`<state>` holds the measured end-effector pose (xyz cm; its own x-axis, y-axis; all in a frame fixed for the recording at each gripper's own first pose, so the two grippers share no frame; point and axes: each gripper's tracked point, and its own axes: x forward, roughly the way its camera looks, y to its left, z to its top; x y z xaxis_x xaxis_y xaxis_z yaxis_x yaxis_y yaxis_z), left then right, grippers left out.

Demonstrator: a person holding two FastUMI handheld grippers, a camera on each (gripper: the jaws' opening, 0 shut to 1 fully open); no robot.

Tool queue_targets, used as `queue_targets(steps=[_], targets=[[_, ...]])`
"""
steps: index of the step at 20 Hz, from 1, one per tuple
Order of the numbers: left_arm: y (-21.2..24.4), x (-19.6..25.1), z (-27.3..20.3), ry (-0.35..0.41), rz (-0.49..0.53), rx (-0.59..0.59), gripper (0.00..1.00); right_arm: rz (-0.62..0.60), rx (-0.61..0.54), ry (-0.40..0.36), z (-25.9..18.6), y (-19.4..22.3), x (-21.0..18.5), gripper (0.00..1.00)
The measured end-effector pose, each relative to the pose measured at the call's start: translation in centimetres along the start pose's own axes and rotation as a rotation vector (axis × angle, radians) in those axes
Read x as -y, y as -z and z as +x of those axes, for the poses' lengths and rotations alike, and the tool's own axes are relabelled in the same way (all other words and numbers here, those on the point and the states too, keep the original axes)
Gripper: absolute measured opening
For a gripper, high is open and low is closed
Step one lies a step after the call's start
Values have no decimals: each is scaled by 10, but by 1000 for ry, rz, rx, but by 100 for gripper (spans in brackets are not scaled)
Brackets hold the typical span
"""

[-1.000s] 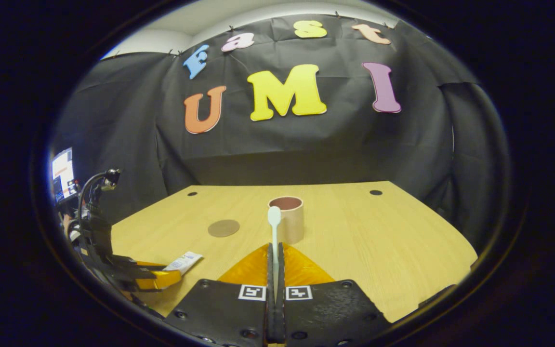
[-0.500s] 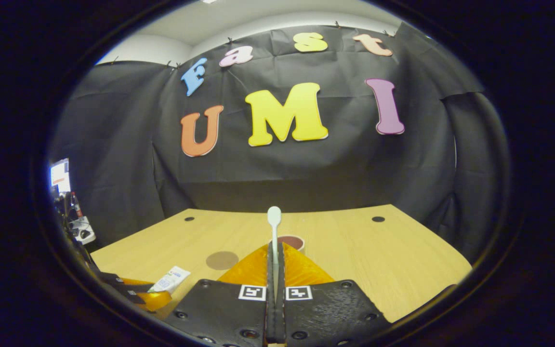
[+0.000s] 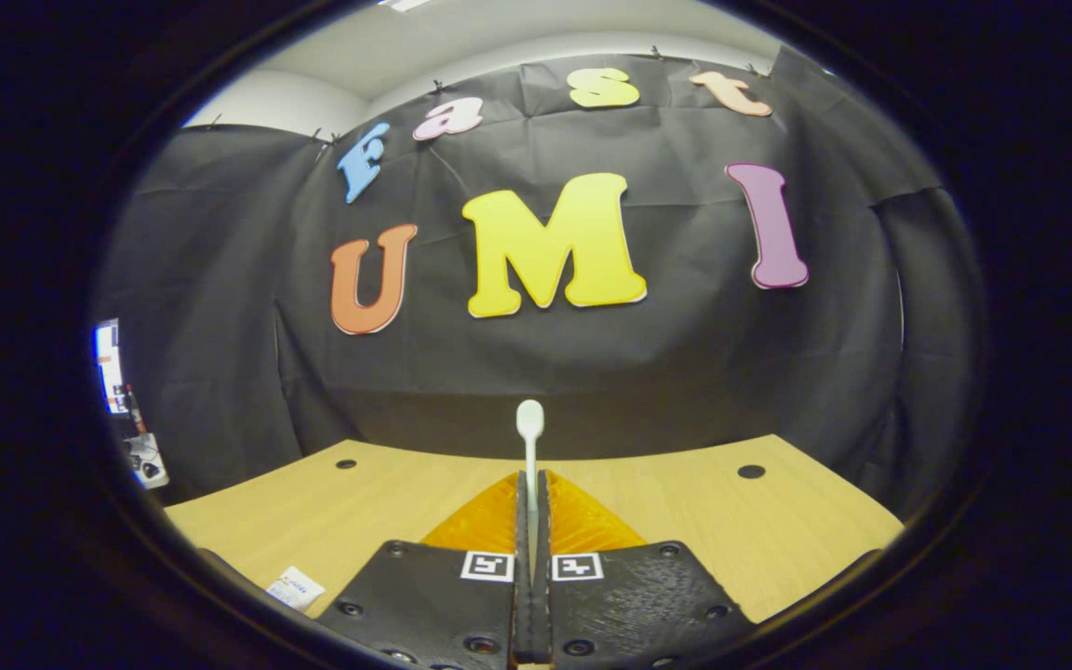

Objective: Put the toothbrush and toothpaste on the desktop into the cup, then pick up the cup and place it on the coaster on the desktop.

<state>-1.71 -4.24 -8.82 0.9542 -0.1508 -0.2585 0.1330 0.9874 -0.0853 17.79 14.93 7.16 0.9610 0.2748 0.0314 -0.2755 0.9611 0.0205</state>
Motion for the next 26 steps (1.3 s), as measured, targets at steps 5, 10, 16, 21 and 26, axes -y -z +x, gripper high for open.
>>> queue_targets(steps=[5,10,16,21,26], targets=[[-2,-4,6,-5,-6,0,42,-36,-8,8,54,6,-4,0],[-7,-12,11,-26,-21,9,42,-36,-54,18,80,28,-2,0],[-7,-10,13,-25,-20,6,42,-9,-91,23,80,41,7,3],[-12,-7,15,-30,-15,18,42,7,-70,25,65,37,15,22],[-24,-3,23,-29,-12,32,42,0,-6,46,28,29,30,87]])
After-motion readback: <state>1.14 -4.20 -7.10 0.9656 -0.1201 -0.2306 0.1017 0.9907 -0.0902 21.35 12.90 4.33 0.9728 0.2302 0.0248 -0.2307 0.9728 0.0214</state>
